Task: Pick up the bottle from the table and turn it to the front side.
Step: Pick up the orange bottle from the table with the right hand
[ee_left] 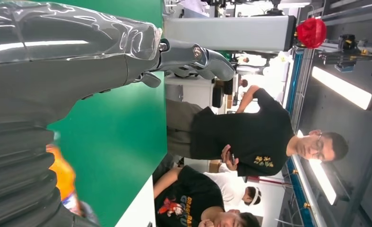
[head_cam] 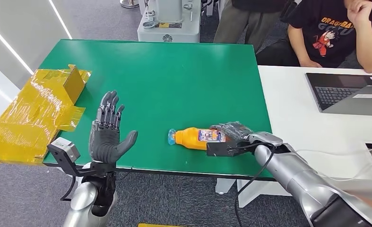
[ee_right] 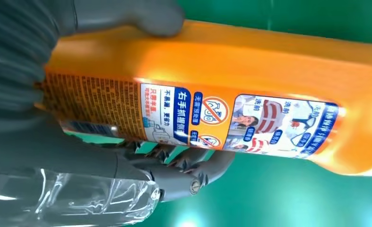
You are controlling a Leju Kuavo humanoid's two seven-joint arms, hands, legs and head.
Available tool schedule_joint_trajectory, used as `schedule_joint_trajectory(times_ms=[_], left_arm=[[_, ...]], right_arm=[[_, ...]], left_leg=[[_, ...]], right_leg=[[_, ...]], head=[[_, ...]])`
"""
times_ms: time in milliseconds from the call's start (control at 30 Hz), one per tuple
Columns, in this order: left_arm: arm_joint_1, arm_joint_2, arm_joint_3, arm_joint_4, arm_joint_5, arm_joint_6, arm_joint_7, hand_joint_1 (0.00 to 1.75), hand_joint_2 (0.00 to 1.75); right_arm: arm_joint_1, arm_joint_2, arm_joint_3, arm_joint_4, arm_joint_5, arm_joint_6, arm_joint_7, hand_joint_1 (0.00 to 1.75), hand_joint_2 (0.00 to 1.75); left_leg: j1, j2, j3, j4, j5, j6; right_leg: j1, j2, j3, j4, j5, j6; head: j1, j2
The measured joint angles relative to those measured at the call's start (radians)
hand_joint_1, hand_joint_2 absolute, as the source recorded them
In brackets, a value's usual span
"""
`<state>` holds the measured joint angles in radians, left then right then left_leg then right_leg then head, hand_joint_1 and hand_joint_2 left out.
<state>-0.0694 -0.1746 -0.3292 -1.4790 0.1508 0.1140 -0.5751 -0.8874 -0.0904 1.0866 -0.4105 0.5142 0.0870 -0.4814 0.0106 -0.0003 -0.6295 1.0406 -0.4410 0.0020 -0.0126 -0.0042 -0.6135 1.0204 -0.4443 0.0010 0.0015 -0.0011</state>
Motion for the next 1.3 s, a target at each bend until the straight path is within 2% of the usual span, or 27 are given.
schedule_joint_trajectory(times_ms=[167, 333, 533, 733, 900, 1100, 1300], left_arm=[[0.006, 0.0, 0.0, -0.002, 0.0, 0.011, -0.001, 0.0, 1.75], [0.009, -0.002, 0.0, -0.002, 0.001, 0.014, -0.008, 0.0, 1.75], [0.009, -0.008, -0.005, -0.002, 0.004, 0.022, -0.02, 0.0, 1.75], [0.007, -0.01, -0.012, -0.002, 0.002, 0.027, -0.02, 0.0, 1.75], [-0.001, -0.01, -0.021, -0.002, -0.021, 0.029, -0.017, 0.0, 1.75], [-0.044, -0.01, -0.031, 0.011, -0.074, 0.031, 0.007, 0.0, 1.75], [-0.07, -0.01, -0.032, 0.021, -0.082, 0.031, 0.011, 0.0, 1.75]], right_arm=[[0.024, 0.014, -0.075, -0.029, -0.04, -0.16, -0.005, 1.75, 1.75], [0.064, 0.036, -0.183, -0.103, -0.09, -0.314, -0.049, 1.75, 1.75], [0.131, 0.08, -0.319, -0.237, -0.154, -0.414, -0.1, 1.75, 1.75], [0.207, 0.122, -0.407, -0.373, -0.196, -0.441, -0.117, 1.75, 1.75], [0.278, 0.151, -0.45, -0.5, -0.278, -0.4, -0.13, 1.75, 1.75], [0.35, 0.182, -0.466, -0.631, -0.341, -0.317, -0.125, 1.75, 1.75], [0.372, 0.19, -0.466, -0.684, -0.347, -0.304, -0.122, 1.75, 1.75]], left_leg=[[0.0, 0.0, 0.0, 0.0, 0.0, 0.0], [0.0, 0.0, 0.0, 0.0, 0.0, 0.0], [0.0, 0.0, 0.0, 0.0, 0.0, 0.0], [0.0, 0.0, -0.001, 0.0, 0.0, 0.0], [0.0, 0.001, -0.001, 0.0, 0.0, 0.0], [0.0, 0.001, -0.001, -0.001, 0.0, 0.0], [0.0, 0.001, -0.001, 0.0, 0.0, 0.0]], right_leg=[[0.0, 0.0, -0.001, 0.0, 0.0, 0.0], [0.0, 0.0, -0.001, 0.0, 0.0, 0.0], [0.0, 0.0, -0.001, 0.0, -0.001, 0.0], [0.0, 0.0, -0.002, 0.0, -0.001, 0.0], [0.0, 0.0, -0.002, 0.0, -0.001, 0.0], [0.0, 0.0, -0.002, 0.0, -0.001, 0.0], [0.0, 0.0, -0.002, 0.0, -0.001, 0.0]], head=[[0.0, 0.0], [0.0, 0.0], [0.0, 0.0], [0.0, 0.0], [0.0, 0.0], [0.0, 0.0], [0.0, 0.0]])
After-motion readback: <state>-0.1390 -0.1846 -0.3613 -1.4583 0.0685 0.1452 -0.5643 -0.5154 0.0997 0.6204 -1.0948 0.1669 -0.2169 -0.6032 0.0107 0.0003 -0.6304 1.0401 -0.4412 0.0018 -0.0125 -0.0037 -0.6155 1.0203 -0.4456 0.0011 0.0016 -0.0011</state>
